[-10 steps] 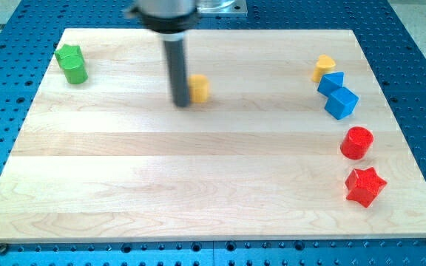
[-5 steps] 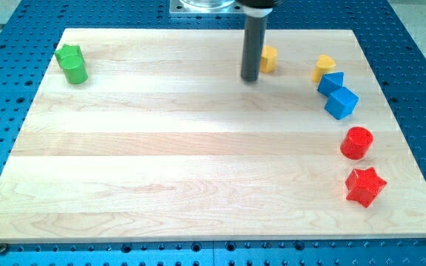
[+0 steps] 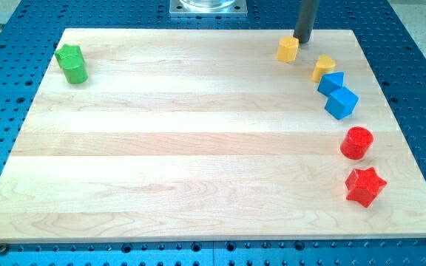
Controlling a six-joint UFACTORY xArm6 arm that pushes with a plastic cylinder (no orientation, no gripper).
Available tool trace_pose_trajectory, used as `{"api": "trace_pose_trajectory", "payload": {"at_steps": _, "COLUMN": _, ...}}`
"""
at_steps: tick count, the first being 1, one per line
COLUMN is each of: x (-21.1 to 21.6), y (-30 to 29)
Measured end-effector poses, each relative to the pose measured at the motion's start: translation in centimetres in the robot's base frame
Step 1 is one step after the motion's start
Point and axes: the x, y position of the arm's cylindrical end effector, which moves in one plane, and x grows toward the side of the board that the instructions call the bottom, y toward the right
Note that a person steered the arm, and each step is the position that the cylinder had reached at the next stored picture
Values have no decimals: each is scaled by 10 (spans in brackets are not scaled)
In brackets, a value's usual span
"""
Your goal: Move the hexagon into the heart
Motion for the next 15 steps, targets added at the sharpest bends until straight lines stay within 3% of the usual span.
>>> {"api": "trace_pose_trajectory", "payload": {"at_steps": 1, "x": -17, "y": -34}}
{"api": "trace_pose_trajectory", "payload": {"at_steps": 2, "x": 16, "y": -72}}
{"api": "trace_pose_trajectory", "payload": {"at_steps": 4, "x": 16, "y": -97}}
{"api": "trace_pose_trajectory", "payload": {"at_steps": 6, "x": 34, "y": -72}}
{"api": "trace_pose_trajectory", "payload": {"at_steps": 8, "x": 40, "y": -3}}
{"api": "trace_pose_trajectory", "payload": {"at_steps": 9, "x": 41, "y": -34}}
{"api": "trace_pose_trajectory", "payload": {"at_steps": 11, "x": 78, "y": 11}}
{"api": "trace_pose_trajectory", "payload": {"at_steps": 13, "x": 107, "y": 11}}
{"api": "trace_pose_trajectory", "payload": {"at_steps": 15, "x": 33, "y": 7}}
